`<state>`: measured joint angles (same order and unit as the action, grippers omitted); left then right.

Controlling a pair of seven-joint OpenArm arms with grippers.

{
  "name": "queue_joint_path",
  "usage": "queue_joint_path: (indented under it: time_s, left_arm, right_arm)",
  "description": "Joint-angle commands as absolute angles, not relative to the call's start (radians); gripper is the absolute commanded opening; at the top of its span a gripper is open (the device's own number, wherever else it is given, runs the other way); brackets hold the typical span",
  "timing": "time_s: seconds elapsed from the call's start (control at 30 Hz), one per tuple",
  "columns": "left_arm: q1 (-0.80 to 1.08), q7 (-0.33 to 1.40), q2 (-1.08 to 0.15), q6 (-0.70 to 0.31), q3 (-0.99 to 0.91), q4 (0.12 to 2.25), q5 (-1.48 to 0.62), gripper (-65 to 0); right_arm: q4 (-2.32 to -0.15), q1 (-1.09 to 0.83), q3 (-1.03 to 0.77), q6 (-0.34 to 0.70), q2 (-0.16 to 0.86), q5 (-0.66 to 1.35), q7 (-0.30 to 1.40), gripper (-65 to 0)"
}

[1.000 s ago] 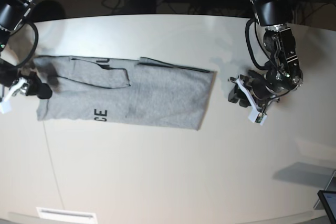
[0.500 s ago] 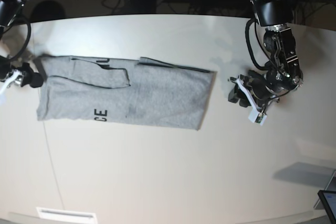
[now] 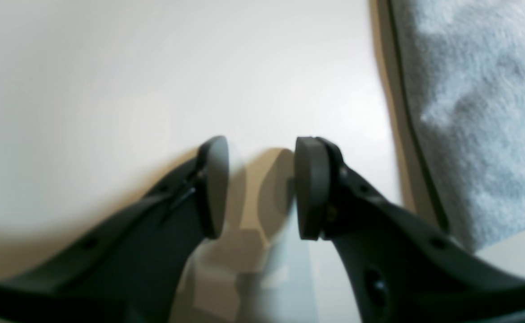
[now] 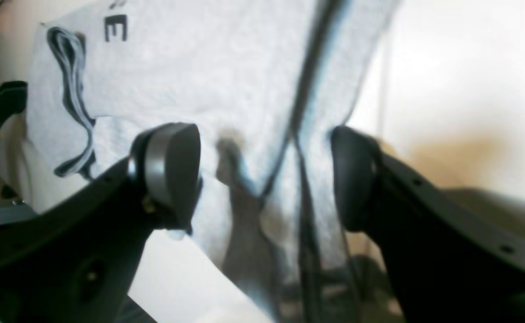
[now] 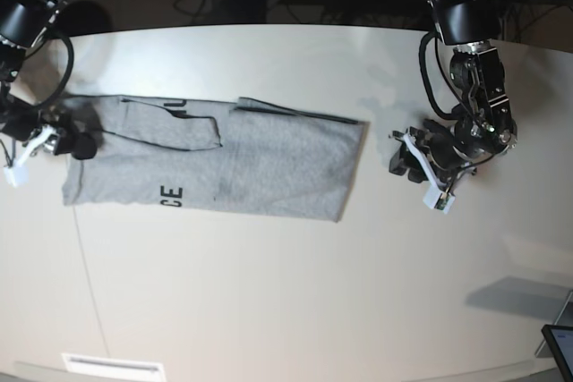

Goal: Fold the T-shirt properly

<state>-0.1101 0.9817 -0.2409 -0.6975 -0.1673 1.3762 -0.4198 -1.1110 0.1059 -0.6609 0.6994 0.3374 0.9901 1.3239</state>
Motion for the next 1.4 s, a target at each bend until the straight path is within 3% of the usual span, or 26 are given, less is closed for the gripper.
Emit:
queue_joint_path:
  time_s: [0.0, 0.3, 1.27, 1.37]
  left_arm:
    - [-0.11, 1.026, -0.249, -0.698, -0.166, 1.379, -0.392, -40.6]
    - [-0.111, 1.026, -0.249, -0.698, -0.166, 1.406, -0.392, -40.6]
    - [-0.108, 1.033, -0.22, -0.698, -0.165, 1.429, -0.394, -40.6]
    - [-0.108, 1.033, -0.22, -0.698, -0.165, 1.428, -0.394, -40.6]
  right_arm:
    - [-1.106, 0.116, -0.662, 0.698, 0.349, 0.97, 1.334, -20.9]
    - [-1.076, 0.134, -0.565, 0.698, 0.332, 0.974, 1.334, -21.2]
    - [-1.073, 0.116, -0.493, 0.698, 0.289, 0.974, 1.336, -21.8]
    - [-1.073, 0.116, -0.493, 0.698, 0.294, 0.974, 1.336, -28.7]
